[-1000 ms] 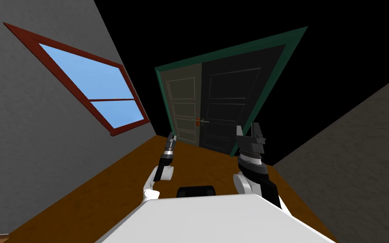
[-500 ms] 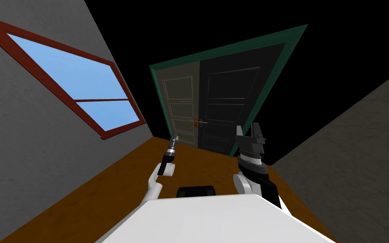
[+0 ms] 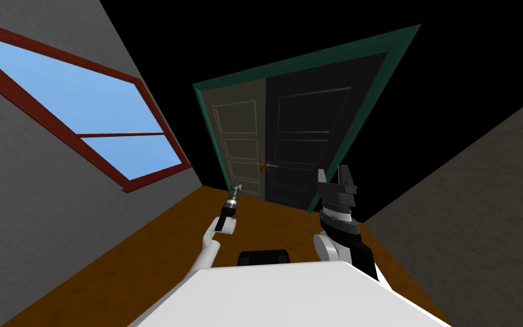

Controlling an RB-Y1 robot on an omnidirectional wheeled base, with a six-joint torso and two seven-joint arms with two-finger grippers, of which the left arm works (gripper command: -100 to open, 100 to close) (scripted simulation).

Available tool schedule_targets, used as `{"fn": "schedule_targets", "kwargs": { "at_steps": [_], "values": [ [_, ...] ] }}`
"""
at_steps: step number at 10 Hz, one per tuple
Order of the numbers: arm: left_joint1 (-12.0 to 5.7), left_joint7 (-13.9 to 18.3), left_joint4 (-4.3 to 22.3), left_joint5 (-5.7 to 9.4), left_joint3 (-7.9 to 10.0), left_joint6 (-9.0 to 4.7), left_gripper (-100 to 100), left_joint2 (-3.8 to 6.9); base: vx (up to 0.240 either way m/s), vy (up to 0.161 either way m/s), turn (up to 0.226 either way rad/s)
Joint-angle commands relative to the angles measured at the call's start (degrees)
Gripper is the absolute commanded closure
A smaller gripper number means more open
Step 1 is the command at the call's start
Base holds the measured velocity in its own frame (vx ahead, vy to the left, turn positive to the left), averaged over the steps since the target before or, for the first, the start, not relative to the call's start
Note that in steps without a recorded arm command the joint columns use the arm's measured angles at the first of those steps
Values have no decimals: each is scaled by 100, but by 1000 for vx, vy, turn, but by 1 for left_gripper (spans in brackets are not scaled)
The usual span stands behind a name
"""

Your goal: Pull the door open

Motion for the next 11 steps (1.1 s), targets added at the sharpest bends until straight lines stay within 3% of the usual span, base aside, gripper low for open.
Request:
{"fn": "schedule_targets", "kwargs": {
  "at_steps": [1,2,3,7,8,10,11],
  "values": [
    [-183,56,286,34,-5,11,-100,54,91,-14,-59],
    [-304,83,427,53,-12,13,-100,78,92,-16,-66],
    [-304,83,495,53,-12,13,-100,78,58,-10,-26],
    [-781,190,1230,129,-37,22,-100,171,86,-11,-60],
    [-781,190,1278,129,-37,22,-100,171,75,-10,-10],
    [-1016,242,1629,167,-49,26,-100,215,72,-12,-47],
    [-1016,242,1664,167,-49,26,-100,215,64,-4,-26]
  ]
}}
